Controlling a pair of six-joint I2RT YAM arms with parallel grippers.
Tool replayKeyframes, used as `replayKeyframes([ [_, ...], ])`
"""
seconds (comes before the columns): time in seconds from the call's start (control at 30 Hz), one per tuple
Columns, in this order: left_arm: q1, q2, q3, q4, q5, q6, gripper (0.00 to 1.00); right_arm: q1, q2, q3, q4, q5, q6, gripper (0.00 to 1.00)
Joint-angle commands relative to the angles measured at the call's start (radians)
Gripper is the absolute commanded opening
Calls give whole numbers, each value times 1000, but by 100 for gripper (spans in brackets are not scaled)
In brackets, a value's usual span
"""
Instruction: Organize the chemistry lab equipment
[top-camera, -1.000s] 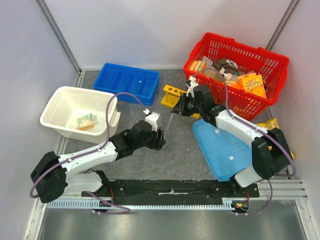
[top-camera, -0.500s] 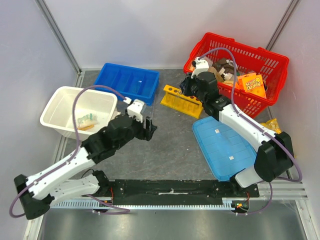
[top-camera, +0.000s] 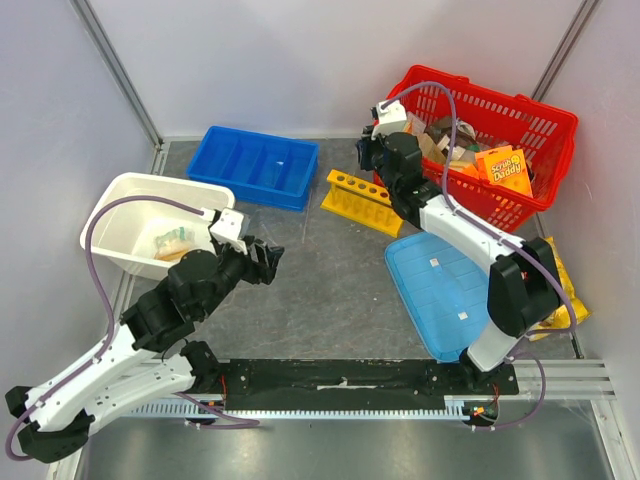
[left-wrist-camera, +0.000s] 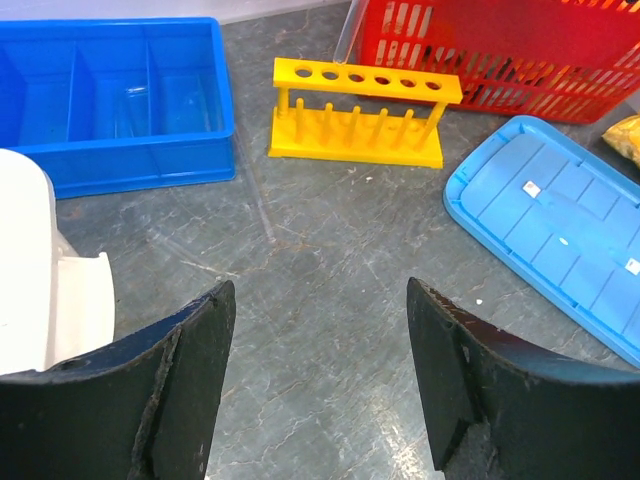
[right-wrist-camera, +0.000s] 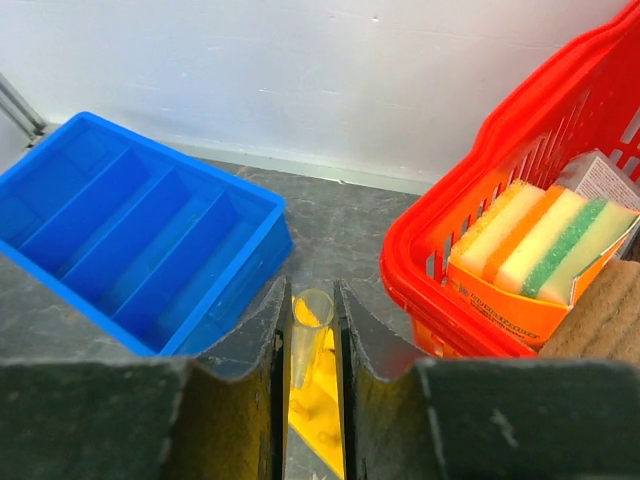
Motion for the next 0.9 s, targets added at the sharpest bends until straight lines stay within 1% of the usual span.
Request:
replayKeyframes([
  [0.0,-5,-3,-10,31,-30,40,75,-1,44,72,67,51,-64,26],
  [0.57,-5,-26,-18,37,-25,35,77,9,137,77,105,55,-153,26],
  [0.7,-5,-32,-19,38,-33,35,78,9,159,63,146,47,-156,26],
  [0.87,-7,-35,-21,38,-37,35,79,15,199,81,147,25,-148,27],
])
